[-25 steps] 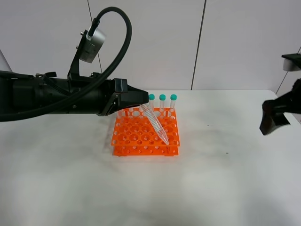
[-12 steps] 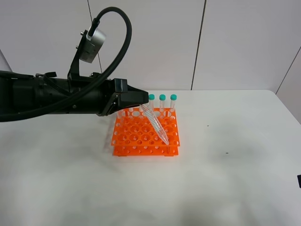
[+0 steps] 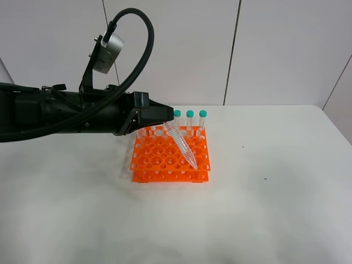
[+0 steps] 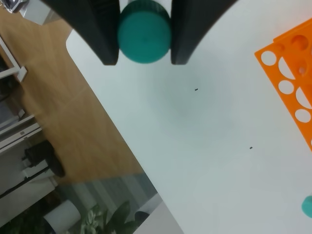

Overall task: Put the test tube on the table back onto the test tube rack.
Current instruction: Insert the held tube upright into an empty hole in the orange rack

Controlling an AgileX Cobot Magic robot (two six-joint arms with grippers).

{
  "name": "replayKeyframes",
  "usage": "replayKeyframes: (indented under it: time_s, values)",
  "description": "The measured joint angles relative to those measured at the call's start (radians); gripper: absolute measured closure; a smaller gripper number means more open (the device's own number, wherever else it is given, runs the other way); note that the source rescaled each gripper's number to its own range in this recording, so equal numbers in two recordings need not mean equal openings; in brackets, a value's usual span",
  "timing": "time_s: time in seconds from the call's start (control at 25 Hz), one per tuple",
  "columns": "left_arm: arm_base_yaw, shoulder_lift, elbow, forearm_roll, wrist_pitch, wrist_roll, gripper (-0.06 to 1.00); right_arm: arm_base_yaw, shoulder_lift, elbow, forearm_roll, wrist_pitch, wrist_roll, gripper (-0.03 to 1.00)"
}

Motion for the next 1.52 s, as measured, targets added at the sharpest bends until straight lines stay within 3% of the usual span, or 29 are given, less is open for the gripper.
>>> replayKeyframes:
  time_s: [0.28, 0.64, 1.0, 1.08, 1.2, 1.32, 1.44, 1.52]
  values:
    - [0.0, -0.022, 0.0, 0.002, -0.001, -0.008, 0.94, 0.0, -0.002, 0.0, -0.001, 0.0, 0.001, -0.03]
    - [0.0, -0.222, 0.0, 0.007, -0.002, -0.051, 0.94, 0.0, -0.002, 0.0, 0.0, 0.0, 0.001, -0.03]
    - [0.003, -0.274, -0.002, 0.13, -0.113, 0.009, 0.94, 0.0, -0.002, 0.0, 0.0, 0.0, 0.001, -0.03]
    - [0.003, -0.274, -0.012, 0.238, -0.146, 0.009, 0.94, 0.0, -0.002, 0.0, 0.0, 0.0, 0.001, -0.03]
    - [-0.013, -0.275, -0.037, 0.51, -0.204, -0.095, 0.94, 0.0, -0.002, 0.0, 0.0, 0.0, 0.001, -0.03]
    - [-0.066, -0.275, -0.044, 0.882, -0.353, -0.348, 0.94, 0.0, -0.002, 0.0, 0.0, 0.0, 0.001, -0.03]
    - [-0.133, -0.275, -0.04, 1.317, -0.529, -0.687, 0.94, 0.0, -0.002, 0.0, 0.0, 0.0, 0.001, -0.03]
    - [-0.169, -0.271, -0.022, 1.511, -0.625, -0.879, 0.94, 0.0, -0.002, 0.0, 0.0, 0.0, 0.001, -0.03]
